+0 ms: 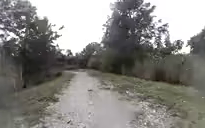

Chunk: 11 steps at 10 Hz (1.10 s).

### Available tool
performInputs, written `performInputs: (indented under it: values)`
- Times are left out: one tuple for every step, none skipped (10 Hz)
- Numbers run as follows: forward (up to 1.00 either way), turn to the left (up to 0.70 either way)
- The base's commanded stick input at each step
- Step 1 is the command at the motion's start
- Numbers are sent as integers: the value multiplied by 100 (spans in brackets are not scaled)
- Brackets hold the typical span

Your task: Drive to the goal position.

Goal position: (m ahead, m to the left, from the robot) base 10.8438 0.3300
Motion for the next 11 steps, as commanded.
performInputs:
  values:
    - [85,34]
    - [85,15]
    - [85,0]
    - [85,0]
    - [85,0]
    - [85,0]
    - [85,0]
    - [85,0]
    - [85,0]
    - [85,0]
    - [85,0]
